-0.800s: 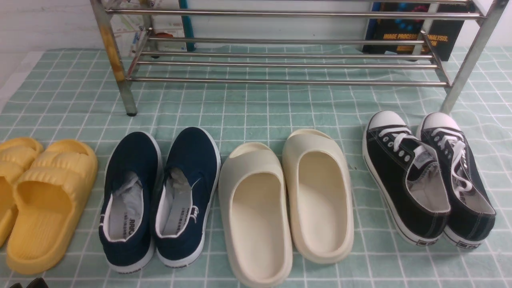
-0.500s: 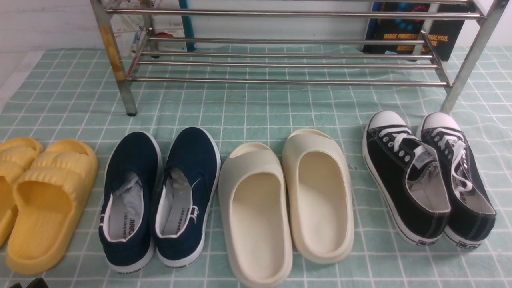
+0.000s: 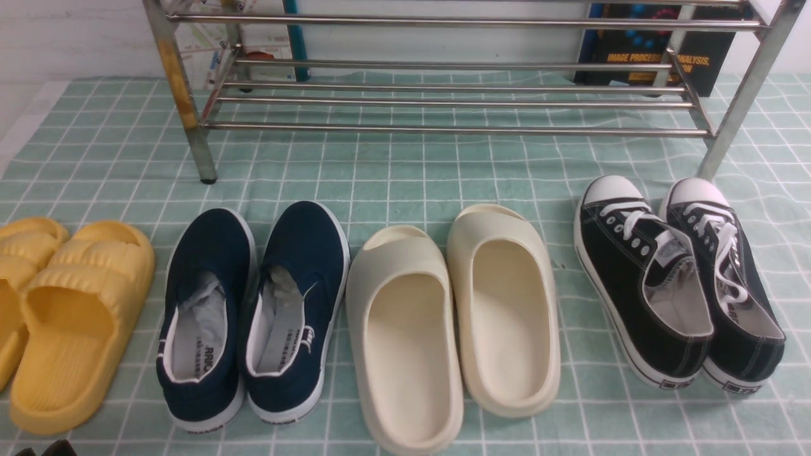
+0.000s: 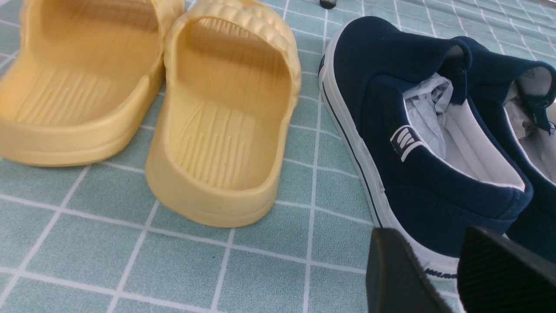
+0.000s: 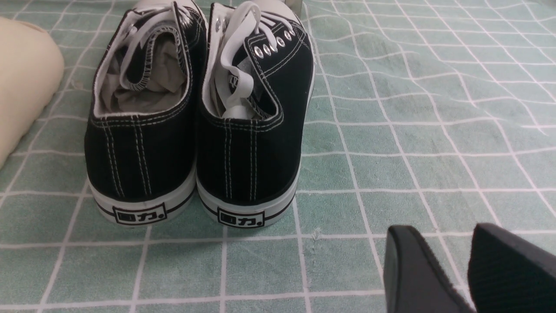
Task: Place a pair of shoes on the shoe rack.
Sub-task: Use the left arm to grab the shoe closest to it
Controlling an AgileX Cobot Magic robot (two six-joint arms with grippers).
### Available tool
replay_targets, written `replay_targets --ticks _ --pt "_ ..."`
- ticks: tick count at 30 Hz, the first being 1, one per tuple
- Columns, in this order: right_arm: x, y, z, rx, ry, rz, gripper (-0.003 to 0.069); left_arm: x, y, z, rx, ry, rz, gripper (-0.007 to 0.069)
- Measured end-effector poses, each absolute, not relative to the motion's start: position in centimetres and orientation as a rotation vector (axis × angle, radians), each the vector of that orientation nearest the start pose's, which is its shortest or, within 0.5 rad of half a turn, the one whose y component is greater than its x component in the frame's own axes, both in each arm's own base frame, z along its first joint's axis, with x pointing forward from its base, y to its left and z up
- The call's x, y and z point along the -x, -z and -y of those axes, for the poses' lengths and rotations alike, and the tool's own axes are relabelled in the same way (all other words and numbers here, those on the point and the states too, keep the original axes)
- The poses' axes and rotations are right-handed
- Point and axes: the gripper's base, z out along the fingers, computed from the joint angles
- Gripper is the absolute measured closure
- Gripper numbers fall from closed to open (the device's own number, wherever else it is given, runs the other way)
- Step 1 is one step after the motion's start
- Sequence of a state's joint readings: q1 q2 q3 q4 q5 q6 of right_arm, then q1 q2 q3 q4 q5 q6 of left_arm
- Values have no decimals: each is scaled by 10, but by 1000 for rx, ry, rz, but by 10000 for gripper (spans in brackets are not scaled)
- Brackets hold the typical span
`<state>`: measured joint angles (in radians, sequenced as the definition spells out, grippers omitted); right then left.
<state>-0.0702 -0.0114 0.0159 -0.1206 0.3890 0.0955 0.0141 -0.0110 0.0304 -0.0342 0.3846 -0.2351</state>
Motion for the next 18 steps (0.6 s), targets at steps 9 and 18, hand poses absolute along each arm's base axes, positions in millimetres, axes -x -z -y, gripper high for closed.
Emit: replay_targets --ticks 9,18 --pt "-52 -174 8 -82 102 -1874 419 -52 -169 0 255 184 -1874 386" --pt "-52 -174 8 -82 102 -1874 419 -53 -170 2 277 219 -1866 386"
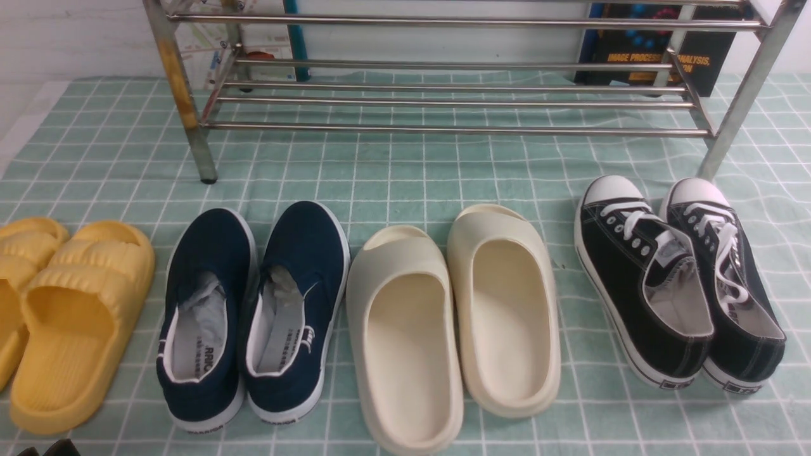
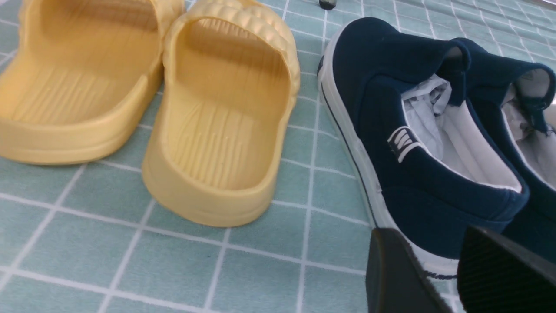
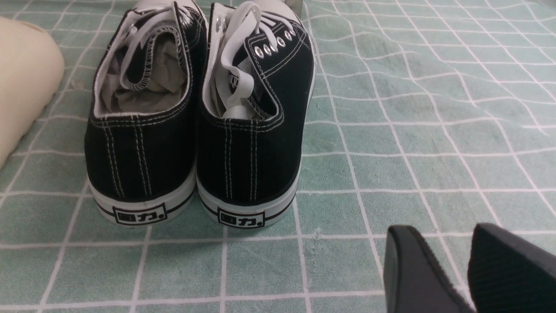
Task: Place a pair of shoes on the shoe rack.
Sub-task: Use the left arm to grab the shoe closest to it
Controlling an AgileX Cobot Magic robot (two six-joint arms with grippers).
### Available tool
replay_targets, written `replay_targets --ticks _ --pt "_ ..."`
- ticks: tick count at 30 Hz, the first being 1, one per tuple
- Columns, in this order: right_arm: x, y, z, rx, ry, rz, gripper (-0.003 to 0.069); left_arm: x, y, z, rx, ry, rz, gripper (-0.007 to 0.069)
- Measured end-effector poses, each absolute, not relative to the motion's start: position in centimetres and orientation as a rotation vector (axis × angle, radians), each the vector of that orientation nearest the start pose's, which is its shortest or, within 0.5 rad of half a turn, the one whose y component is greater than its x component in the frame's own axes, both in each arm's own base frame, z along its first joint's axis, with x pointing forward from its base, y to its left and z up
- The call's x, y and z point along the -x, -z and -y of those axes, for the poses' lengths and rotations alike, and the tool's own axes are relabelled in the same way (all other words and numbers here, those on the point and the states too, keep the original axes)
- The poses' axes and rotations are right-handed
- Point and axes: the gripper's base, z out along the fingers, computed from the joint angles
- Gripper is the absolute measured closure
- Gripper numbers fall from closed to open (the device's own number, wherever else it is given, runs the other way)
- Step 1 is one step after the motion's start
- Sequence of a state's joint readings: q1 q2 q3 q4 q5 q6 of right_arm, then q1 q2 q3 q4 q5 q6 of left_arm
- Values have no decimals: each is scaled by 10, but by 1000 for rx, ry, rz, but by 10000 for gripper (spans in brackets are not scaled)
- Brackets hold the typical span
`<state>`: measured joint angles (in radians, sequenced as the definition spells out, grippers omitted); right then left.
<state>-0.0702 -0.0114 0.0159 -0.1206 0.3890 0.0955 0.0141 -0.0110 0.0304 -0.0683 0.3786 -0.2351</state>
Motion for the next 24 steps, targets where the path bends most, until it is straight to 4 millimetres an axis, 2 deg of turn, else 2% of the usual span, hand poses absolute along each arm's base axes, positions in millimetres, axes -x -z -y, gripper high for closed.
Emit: replay_targets --ticks 2,5,6,7,8,9,10,13,16,24 --pt "-52 -174 8 -82 102 -1874 419 -53 -172 3 306 268 -1838 386" --pt "-52 -174 8 -82 102 -1874 419 -55 -178 7 437 457 -1755 386" --pt "-52 -174 8 -82 102 -1874 419 -55 -181 9 546 596 -1704 386" --pt "-52 -174 8 -82 102 -1874 419 -55 -181 10 564 618 -1698 386" --pt "-52 -174 8 -82 102 -1874 419 -55 -185 13 722 816 -1623 386" --pt "-52 -174 8 -82 102 -1874 419 -55 -185 13 744 842 -1613 386" --pt "-52 -174 8 -82 102 -1874 419 -55 -189 15 881 1018 -1539 386" --pt "-52 -174 8 -82 102 -1874 419 -55 -193 17 1017 1194 -1442 386" --pt "-52 -174 8 -82 102 -1874 419 -55 -195 16 1071 1261 -1392 386" --pt "-52 -174 8 -82 102 -1874 419 -56 -196 15 1094 1275 -1357 386"
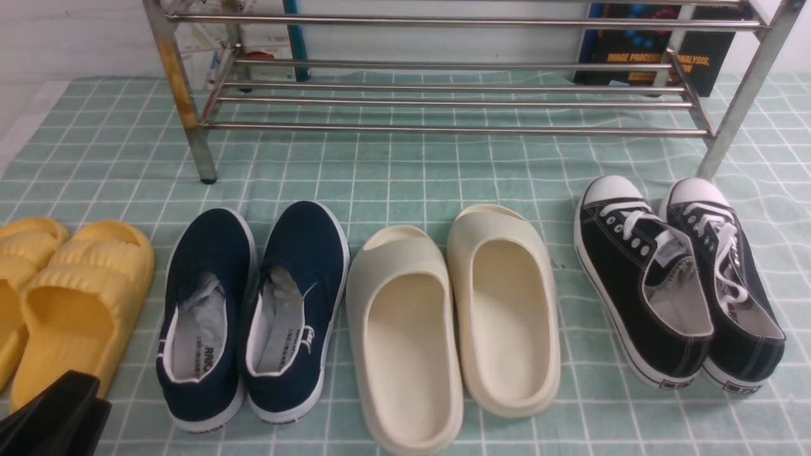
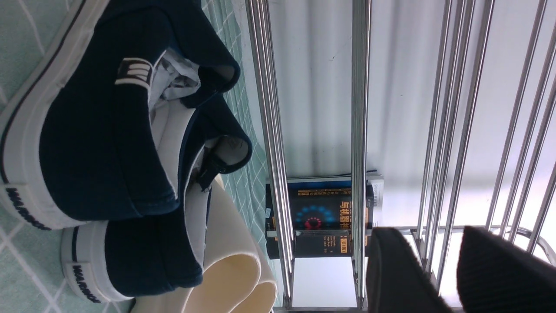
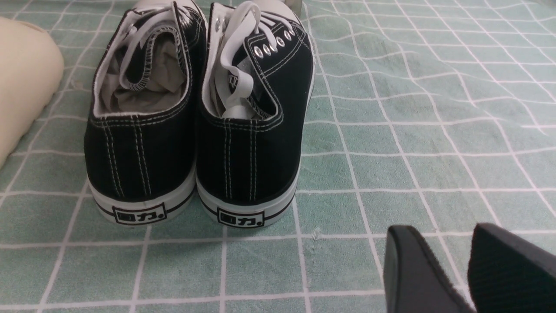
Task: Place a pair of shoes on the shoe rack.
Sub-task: Use the left arm to grab the shoe closest to it
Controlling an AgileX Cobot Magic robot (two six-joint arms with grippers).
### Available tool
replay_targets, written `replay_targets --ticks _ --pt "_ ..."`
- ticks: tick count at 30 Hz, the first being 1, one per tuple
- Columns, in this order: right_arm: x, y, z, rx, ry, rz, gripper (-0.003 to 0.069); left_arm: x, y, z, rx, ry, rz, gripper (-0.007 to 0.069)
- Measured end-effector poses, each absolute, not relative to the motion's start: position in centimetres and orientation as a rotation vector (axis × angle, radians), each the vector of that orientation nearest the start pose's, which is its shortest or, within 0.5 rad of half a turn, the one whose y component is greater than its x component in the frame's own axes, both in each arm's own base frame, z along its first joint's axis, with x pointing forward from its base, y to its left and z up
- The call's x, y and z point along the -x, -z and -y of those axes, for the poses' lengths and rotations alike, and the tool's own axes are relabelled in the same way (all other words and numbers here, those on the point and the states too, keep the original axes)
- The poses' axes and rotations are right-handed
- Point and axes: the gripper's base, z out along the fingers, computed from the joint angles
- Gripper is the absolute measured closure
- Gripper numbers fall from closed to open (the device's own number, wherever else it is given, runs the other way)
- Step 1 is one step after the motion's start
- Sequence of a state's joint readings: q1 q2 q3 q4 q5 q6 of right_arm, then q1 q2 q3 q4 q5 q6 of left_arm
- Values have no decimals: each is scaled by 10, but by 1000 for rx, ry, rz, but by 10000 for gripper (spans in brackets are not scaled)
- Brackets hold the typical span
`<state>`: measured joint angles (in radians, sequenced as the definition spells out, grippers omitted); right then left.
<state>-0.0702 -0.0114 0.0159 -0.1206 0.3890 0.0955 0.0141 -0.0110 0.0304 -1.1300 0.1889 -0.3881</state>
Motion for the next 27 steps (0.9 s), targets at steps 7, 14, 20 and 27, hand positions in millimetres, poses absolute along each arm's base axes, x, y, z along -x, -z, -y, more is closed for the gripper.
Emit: replay_targets --ticks 7,14,20,27 --pt "-52 -174 8 -82 102 -1874 419 -50 -223 20 904 1231 -1395 386" --pt "-52 -174 8 -82 102 -1874 419 -32 -300 30 333 879 -1498 448" --pt "-52 -174 8 -82 102 -1874 419 -70 -333 30 140 568 -1978 605" --pt "-52 -174 8 -82 102 -1874 419 -124 -336 13 58 228 -2472 638"
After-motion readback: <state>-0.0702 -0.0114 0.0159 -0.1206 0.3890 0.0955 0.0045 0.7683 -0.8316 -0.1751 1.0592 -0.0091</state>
